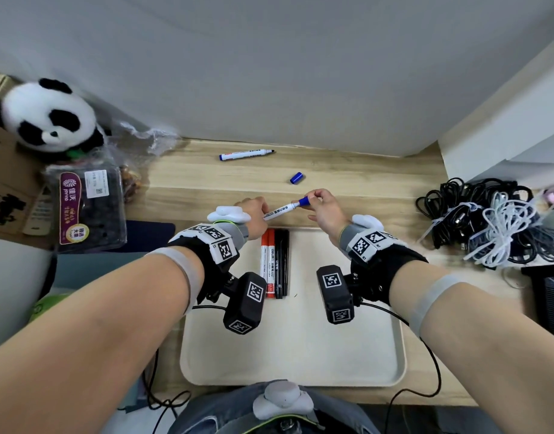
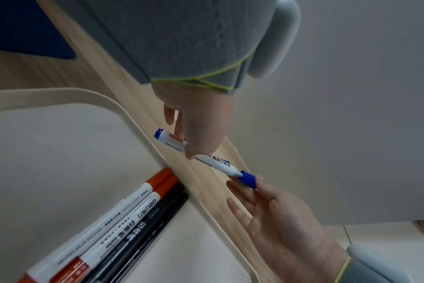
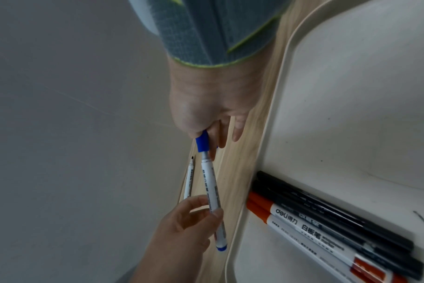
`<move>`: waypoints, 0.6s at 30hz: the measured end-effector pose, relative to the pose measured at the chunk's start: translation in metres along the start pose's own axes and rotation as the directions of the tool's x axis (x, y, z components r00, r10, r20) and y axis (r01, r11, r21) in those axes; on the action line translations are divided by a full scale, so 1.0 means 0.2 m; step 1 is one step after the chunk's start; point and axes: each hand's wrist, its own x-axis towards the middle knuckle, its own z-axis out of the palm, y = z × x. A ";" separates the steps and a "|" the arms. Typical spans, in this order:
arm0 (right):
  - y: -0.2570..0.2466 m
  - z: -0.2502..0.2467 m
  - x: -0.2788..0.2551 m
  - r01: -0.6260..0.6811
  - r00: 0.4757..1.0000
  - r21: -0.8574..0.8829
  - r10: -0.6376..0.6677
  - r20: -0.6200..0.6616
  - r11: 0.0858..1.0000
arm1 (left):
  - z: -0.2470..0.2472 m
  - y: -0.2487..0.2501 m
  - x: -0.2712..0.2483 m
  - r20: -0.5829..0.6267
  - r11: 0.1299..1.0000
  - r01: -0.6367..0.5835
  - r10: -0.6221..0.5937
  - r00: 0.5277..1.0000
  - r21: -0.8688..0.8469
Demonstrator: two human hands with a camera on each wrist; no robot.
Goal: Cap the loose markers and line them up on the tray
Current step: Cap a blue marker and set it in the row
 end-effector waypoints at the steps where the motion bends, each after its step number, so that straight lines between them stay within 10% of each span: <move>1: 0.01 0.01 0.00 0.012 1.000 -0.039 -0.011 0.011 0.999 | 0.00 0.00 -0.01 0.004 1.000 -0.009 0.009 1.000 -0.014; 15: 0.03 -0.01 -0.12 -0.058 0.996 -0.539 0.087 0.028 0.840 | 0.05 0.06 -0.20 0.034 0.964 -0.220 0.227 0.973 -0.146; 18: 0.06 0.01 -0.12 -0.018 1.000 -0.430 0.017 -0.007 0.902 | 0.04 0.07 -0.21 0.064 0.952 -0.225 0.243 0.968 -0.207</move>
